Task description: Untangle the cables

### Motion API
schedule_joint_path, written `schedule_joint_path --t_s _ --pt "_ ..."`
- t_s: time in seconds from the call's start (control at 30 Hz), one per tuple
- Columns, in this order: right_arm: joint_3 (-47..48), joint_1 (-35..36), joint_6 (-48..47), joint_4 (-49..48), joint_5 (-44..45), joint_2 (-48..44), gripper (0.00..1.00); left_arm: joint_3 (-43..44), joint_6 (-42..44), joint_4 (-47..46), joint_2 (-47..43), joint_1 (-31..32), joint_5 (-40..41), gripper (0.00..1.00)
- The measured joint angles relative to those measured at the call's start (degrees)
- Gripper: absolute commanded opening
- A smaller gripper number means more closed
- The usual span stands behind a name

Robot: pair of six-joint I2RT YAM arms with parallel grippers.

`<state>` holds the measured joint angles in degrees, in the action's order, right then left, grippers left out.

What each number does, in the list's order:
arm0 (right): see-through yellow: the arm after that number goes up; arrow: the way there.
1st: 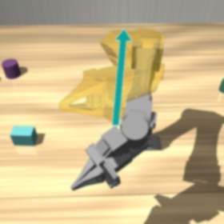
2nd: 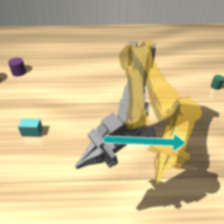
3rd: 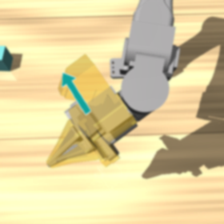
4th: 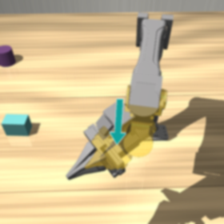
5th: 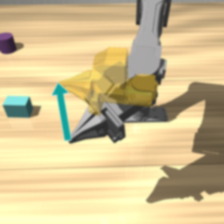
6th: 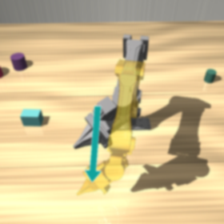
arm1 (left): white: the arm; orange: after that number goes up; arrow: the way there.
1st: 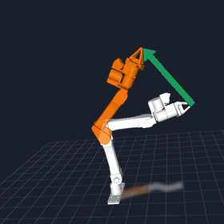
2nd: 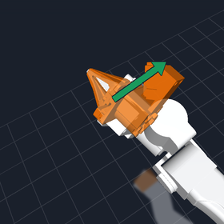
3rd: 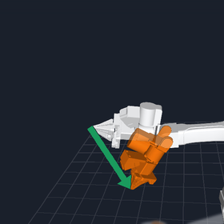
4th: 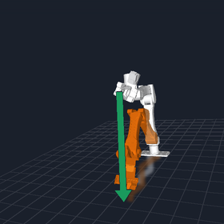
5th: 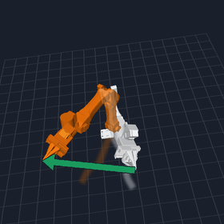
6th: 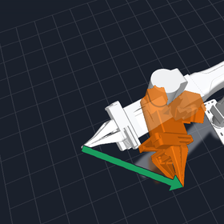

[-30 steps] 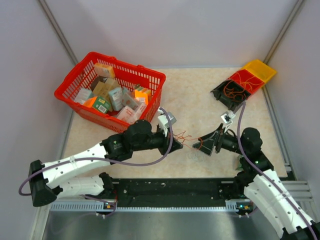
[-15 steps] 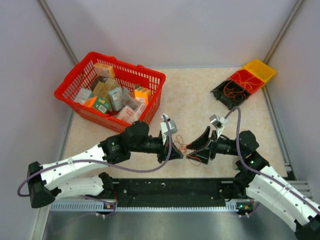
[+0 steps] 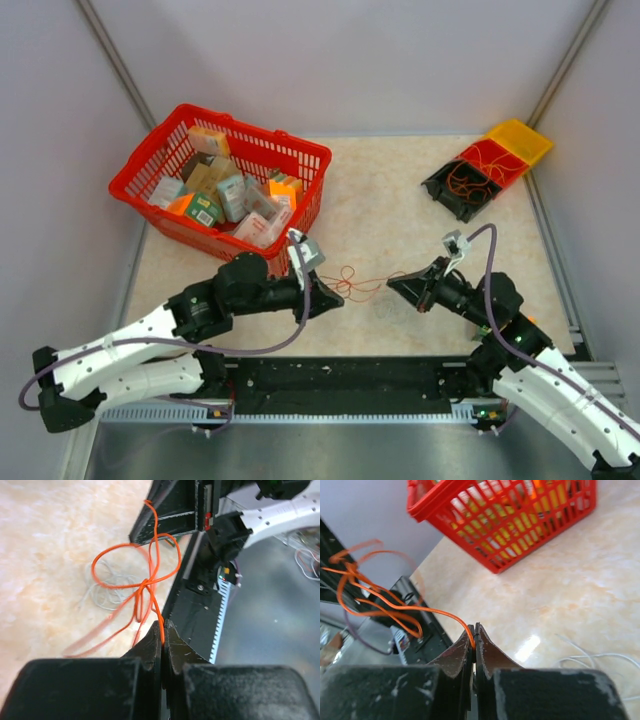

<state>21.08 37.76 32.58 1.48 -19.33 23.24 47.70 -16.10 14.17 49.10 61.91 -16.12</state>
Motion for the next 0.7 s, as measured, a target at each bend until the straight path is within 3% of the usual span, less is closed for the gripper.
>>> schedule_joint_path --t_s 0.23,0.37,0.53,0.7 --pt "0.0 0.0 -1.51 5.66 7.98 -1.01 0.0 -2.25 -0.02 2.01 -8.63 0.0 8.22 0.0" --pt "0.24 -0.02 -3.72 4.63 0.72 0.66 0.15 -3.08 -0.39 2.56 -9.2 0.0 8.72 0.0" --pt "3.13 0.0 -5.18 1.33 -12.68 8.46 0.47 -3.5 -1.66 1.49 -6.78 0.0 8.04 0.0" --pt "5.57 0.0 -8.66 6.71 -13.62 9.09 0.81 -3.78 -1.99 -1.22 -4.33 0.0 6.21 0.0"
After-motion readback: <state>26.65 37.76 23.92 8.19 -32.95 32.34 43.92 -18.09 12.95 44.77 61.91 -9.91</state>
